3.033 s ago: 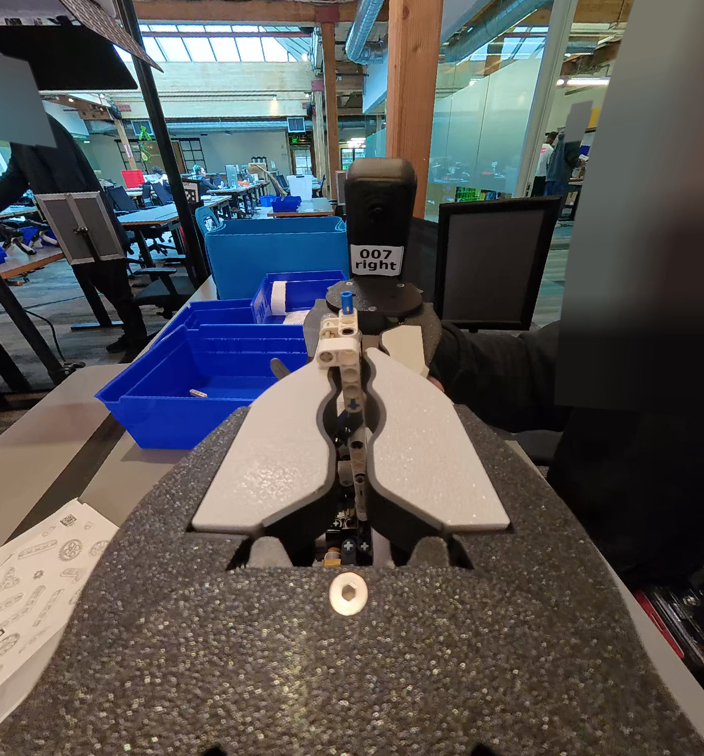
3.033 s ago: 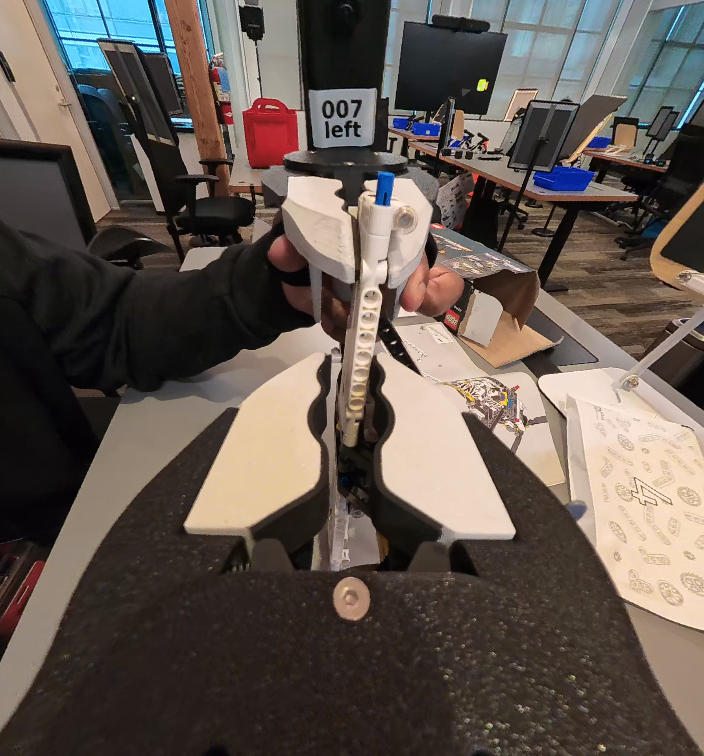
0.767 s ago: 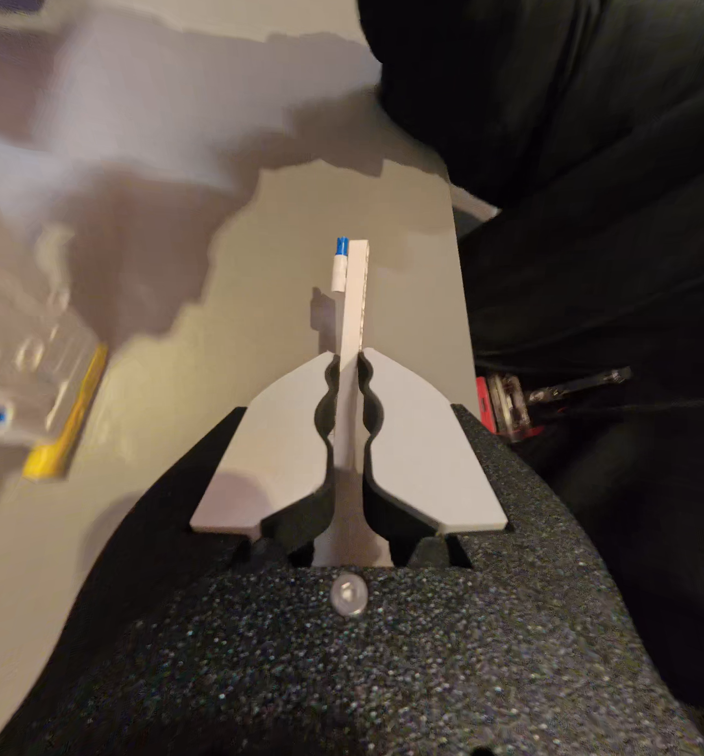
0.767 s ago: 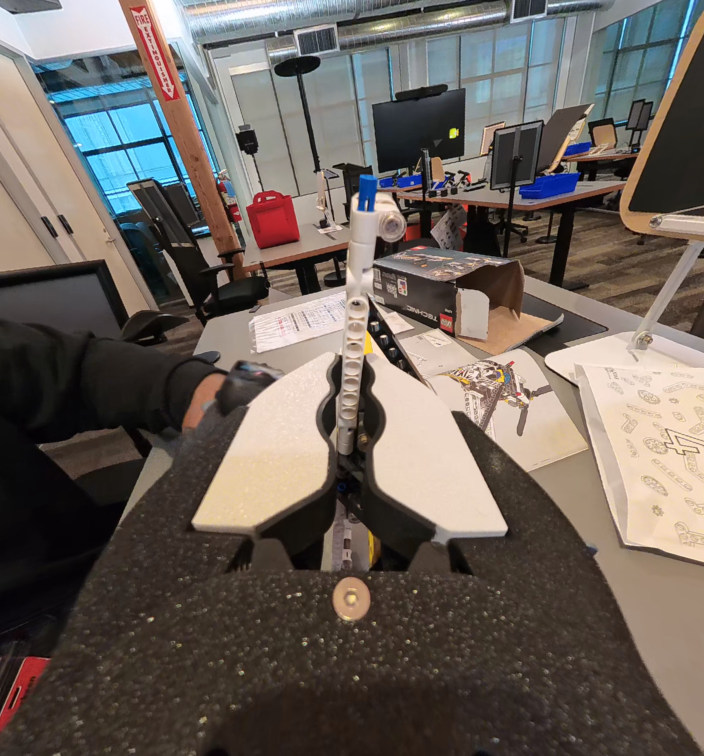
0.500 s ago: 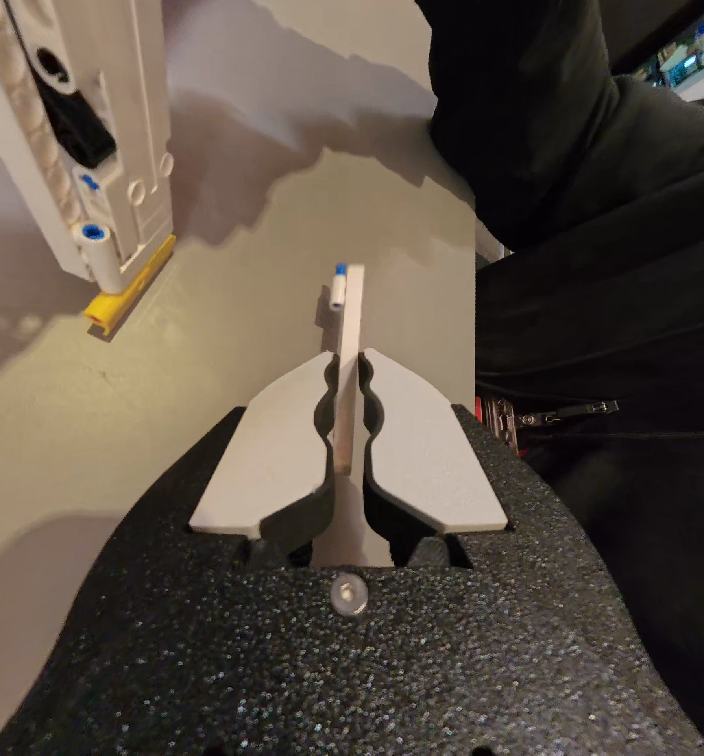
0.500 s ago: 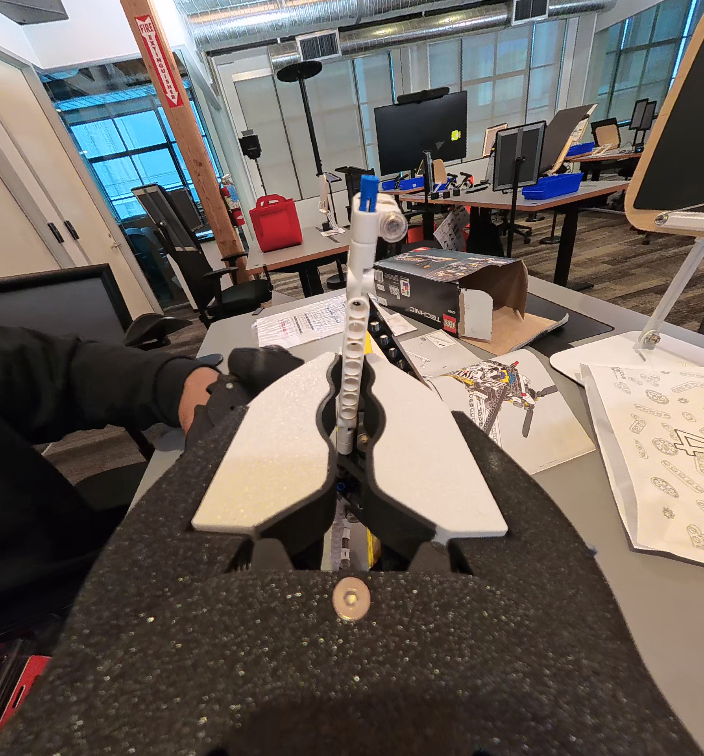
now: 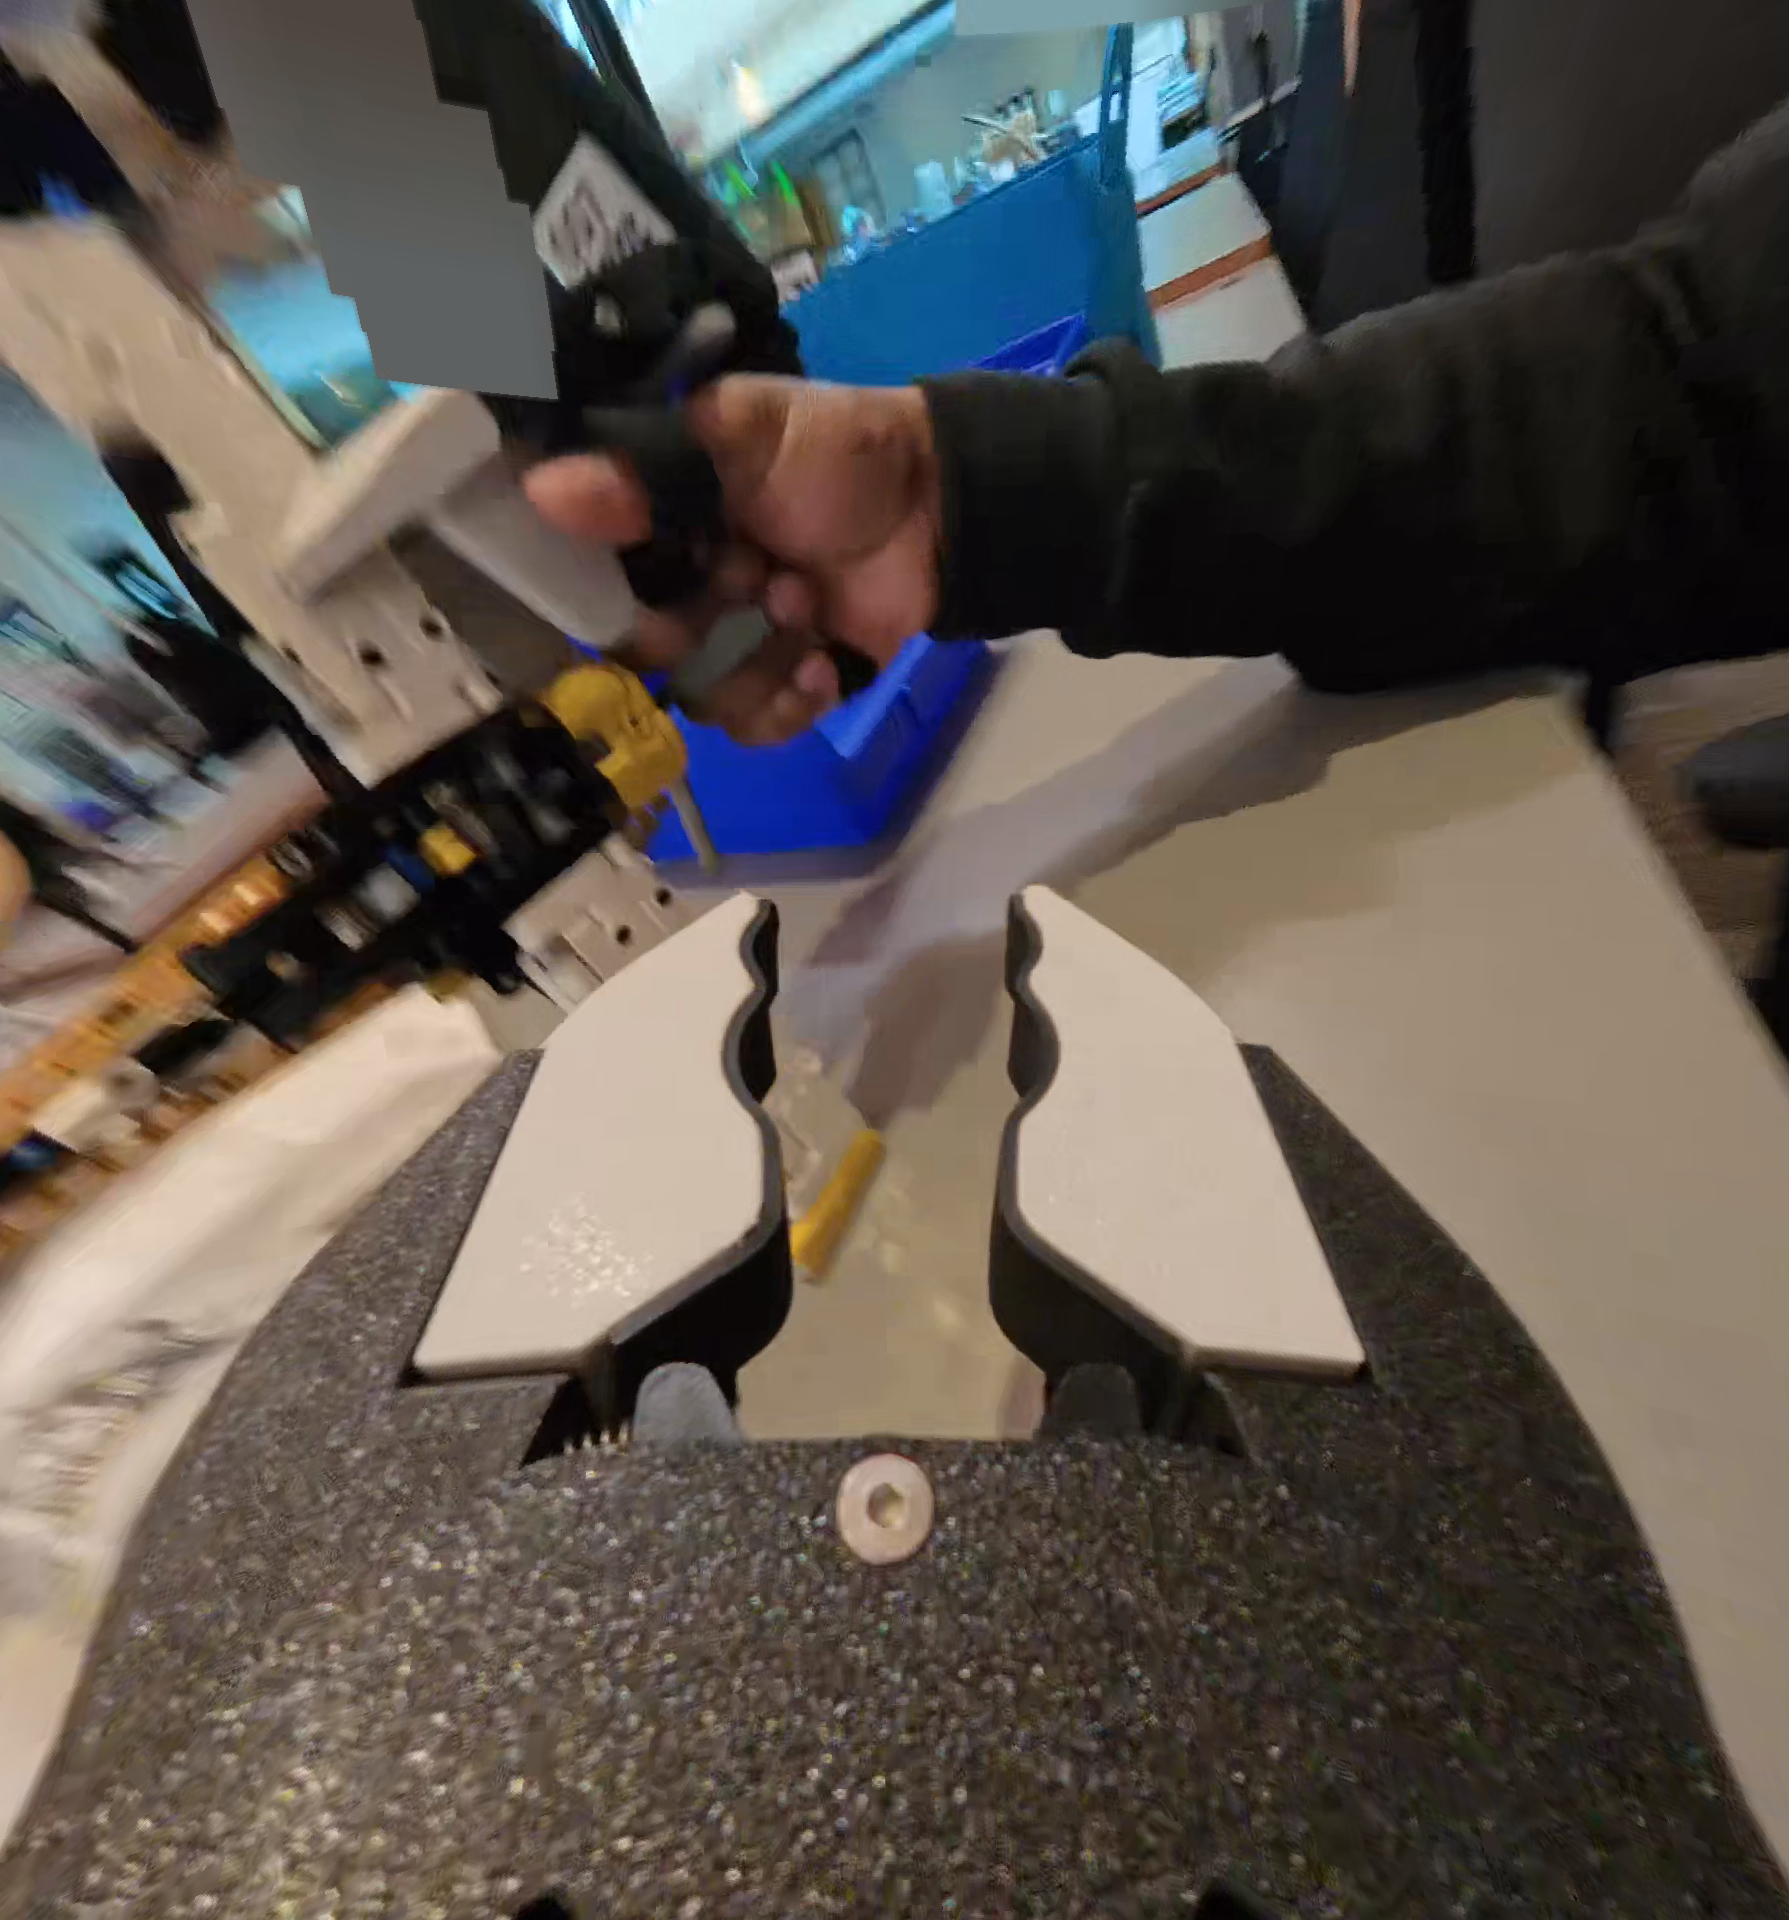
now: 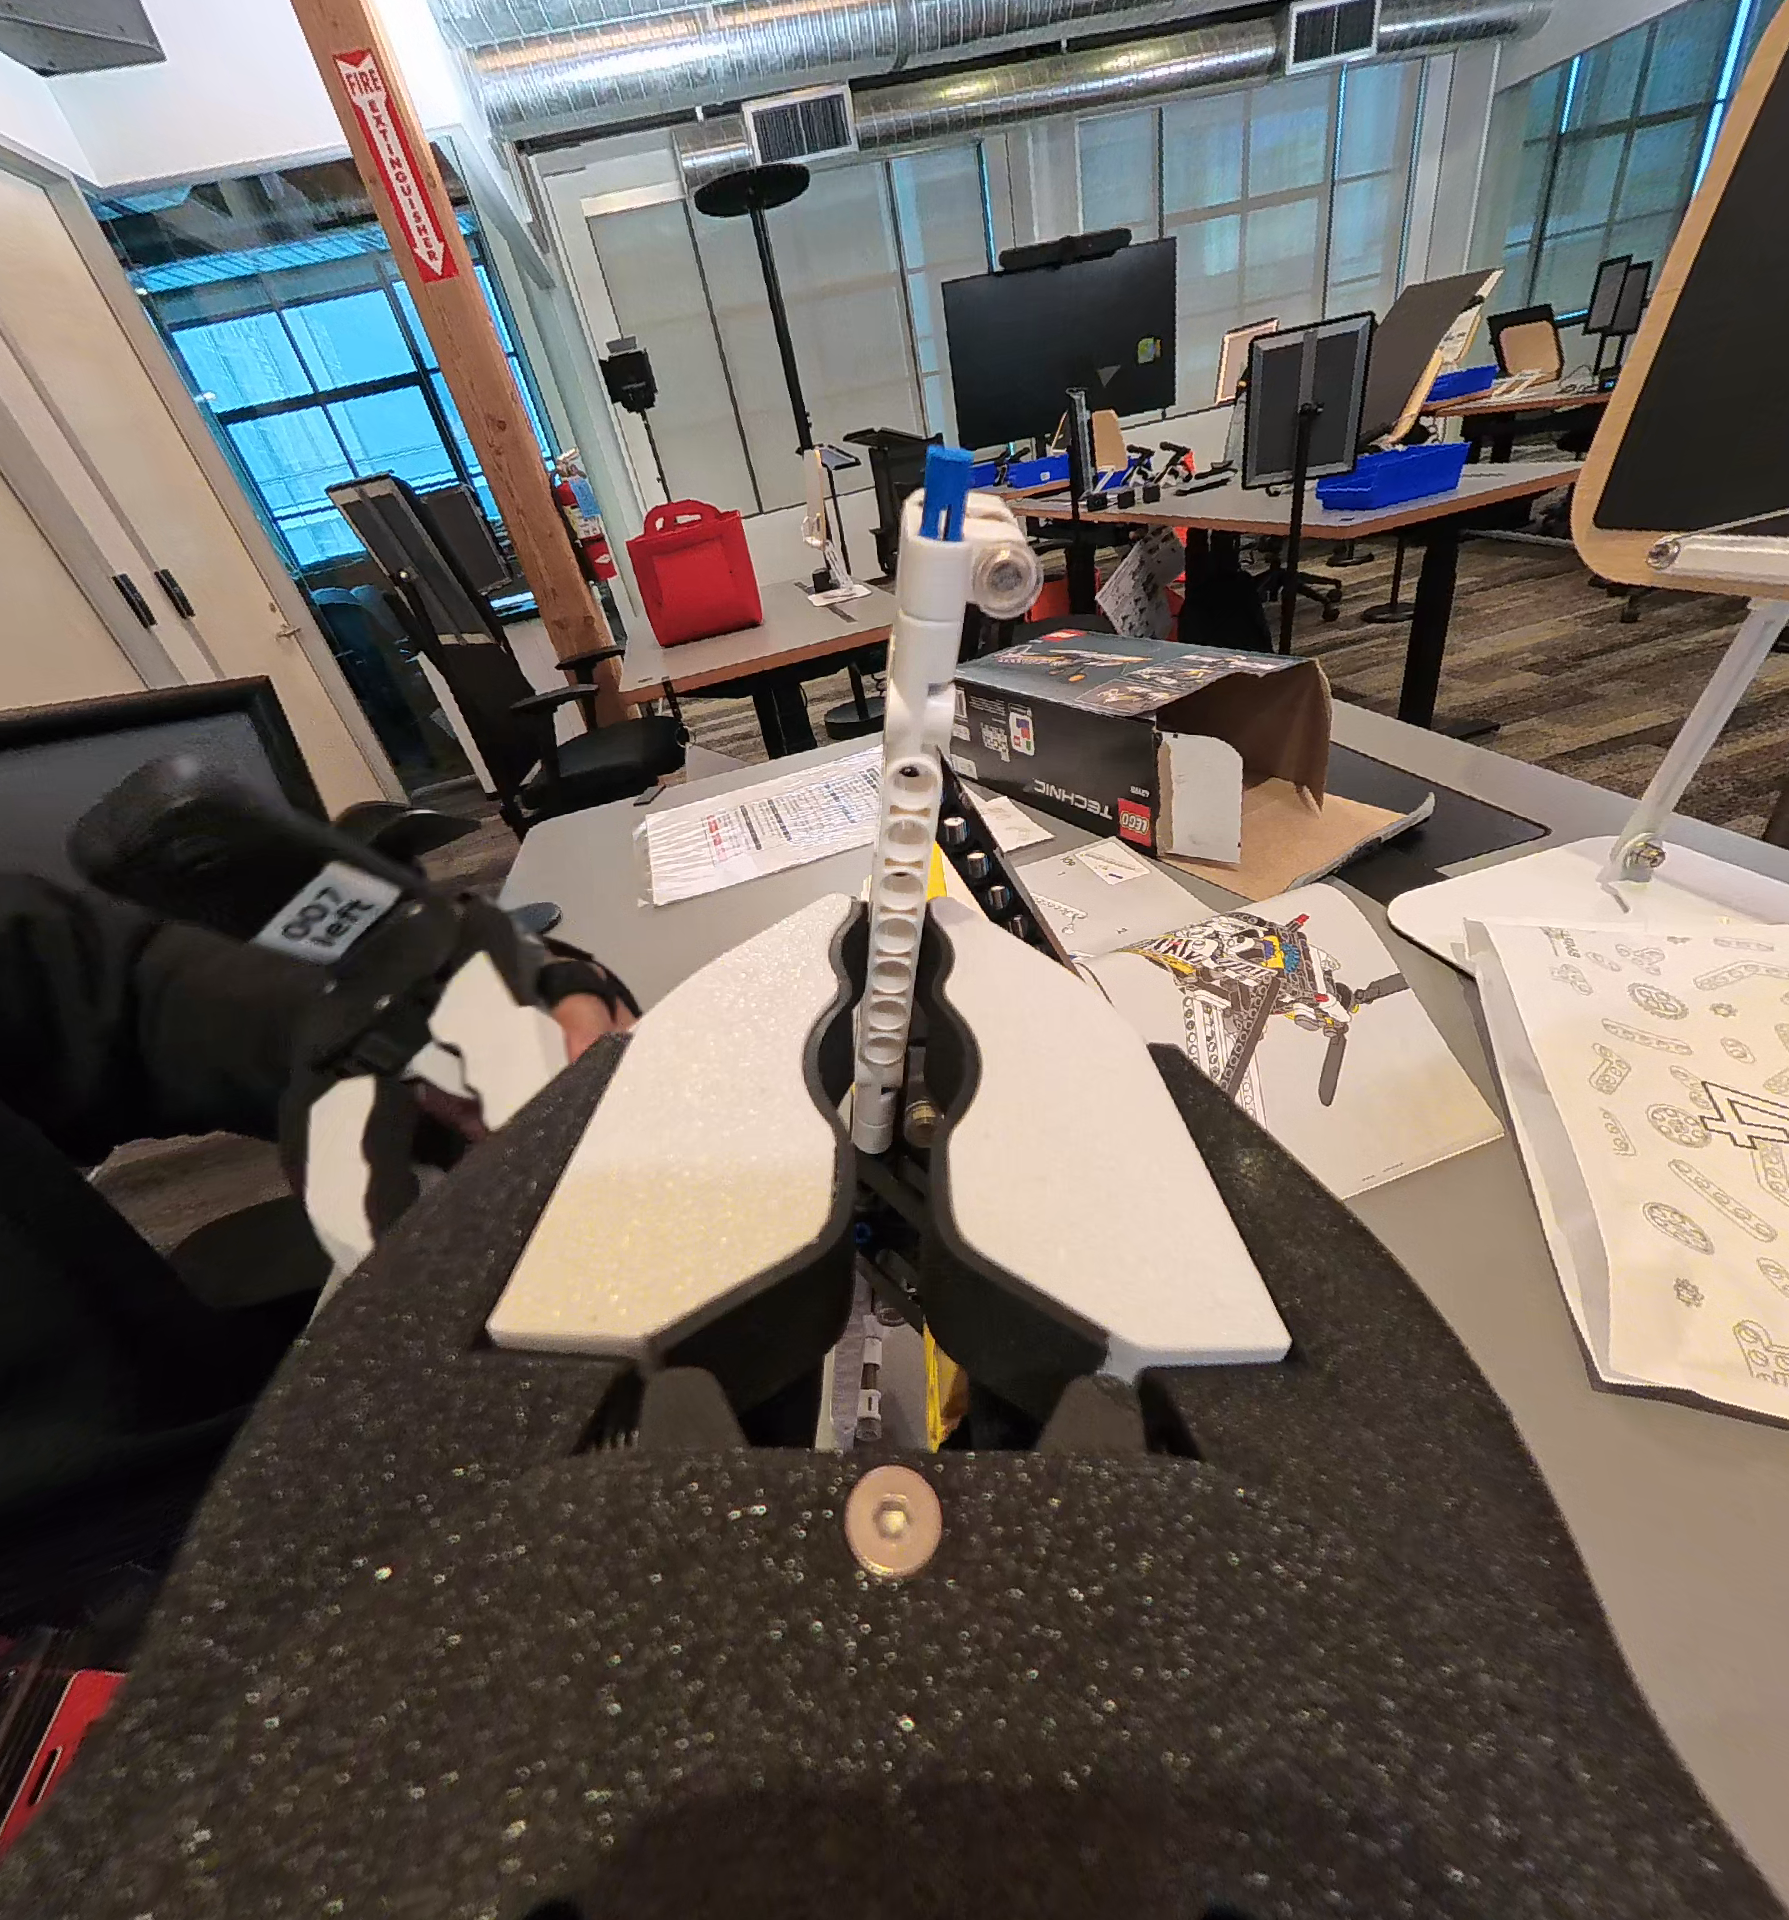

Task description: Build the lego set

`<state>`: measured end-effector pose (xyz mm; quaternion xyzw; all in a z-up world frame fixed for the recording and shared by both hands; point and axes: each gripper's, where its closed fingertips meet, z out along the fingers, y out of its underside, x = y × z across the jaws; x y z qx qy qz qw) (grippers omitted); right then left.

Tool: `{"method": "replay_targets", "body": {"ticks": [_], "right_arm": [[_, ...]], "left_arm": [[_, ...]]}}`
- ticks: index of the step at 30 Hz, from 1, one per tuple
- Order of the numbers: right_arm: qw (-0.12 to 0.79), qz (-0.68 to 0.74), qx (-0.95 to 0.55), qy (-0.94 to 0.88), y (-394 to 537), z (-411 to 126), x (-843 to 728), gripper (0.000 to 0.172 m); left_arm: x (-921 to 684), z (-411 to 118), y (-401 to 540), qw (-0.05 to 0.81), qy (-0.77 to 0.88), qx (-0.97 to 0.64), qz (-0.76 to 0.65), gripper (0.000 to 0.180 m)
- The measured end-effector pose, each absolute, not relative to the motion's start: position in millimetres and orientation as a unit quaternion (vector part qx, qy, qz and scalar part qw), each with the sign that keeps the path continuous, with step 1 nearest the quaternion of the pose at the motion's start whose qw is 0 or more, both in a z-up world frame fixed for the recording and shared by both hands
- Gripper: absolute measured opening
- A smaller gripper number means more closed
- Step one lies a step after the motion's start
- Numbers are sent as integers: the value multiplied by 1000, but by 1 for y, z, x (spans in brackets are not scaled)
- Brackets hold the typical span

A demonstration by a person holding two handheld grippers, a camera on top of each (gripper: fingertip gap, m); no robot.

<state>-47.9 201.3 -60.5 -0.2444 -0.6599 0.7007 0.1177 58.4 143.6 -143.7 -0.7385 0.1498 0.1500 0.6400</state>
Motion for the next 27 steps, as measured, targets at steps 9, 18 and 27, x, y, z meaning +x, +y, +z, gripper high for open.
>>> {"method": "replay_targets", "body": {"ticks": [9, 18, 27], "right_arm": [[121, 699, -242, -662, 200, -60, -47, 8], [123, 698, -243, -663, 201, -61, -47, 8], [124, 697, -242, -664, 200, -60, -46, 8]], "left_arm": [[65, -198, 154, 488, 178, -851, 73, 34], [92, -239, 148, 357, 267, -895, -11, 32], [102, -248, 151, 274, 309, -910, 33, 24]]}}
